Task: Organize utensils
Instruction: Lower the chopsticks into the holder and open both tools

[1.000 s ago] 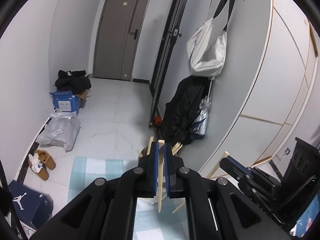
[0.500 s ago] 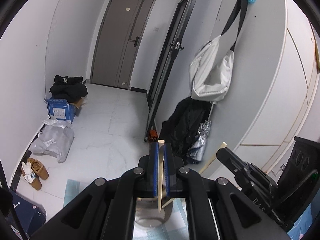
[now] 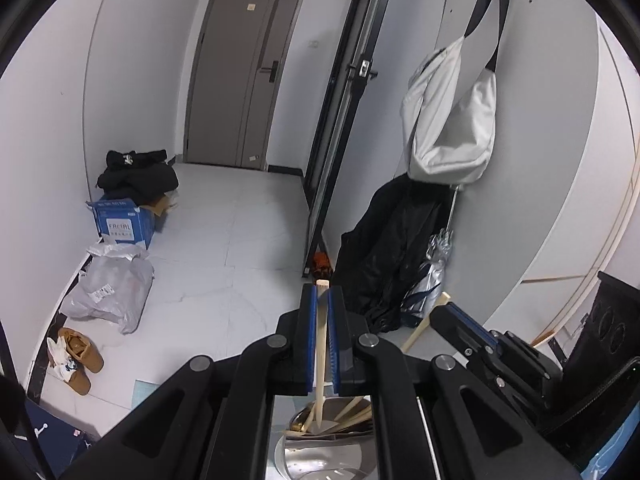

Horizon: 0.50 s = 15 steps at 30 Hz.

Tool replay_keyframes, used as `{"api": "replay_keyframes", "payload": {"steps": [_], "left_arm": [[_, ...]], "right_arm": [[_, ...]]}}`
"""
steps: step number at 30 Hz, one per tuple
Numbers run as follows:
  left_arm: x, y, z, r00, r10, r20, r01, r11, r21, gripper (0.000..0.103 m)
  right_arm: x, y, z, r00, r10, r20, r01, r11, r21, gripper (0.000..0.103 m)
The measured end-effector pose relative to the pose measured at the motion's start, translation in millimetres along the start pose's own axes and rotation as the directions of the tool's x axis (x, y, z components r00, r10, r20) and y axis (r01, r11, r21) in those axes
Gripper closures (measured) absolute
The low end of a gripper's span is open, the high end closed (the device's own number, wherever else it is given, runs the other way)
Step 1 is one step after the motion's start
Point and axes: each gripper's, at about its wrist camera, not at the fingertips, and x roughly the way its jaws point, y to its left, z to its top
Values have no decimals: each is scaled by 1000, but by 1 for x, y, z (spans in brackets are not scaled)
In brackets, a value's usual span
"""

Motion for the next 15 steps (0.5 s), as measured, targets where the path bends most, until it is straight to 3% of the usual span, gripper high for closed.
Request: {"api": "replay_keyframes", "payload": {"steps": [15], "left_arm": [[31,2,-26,991,-17,-134,20,1000,23,101]], "right_arm": [[20,4,-56,994,37,-104,-42,998,-47,100]]}}
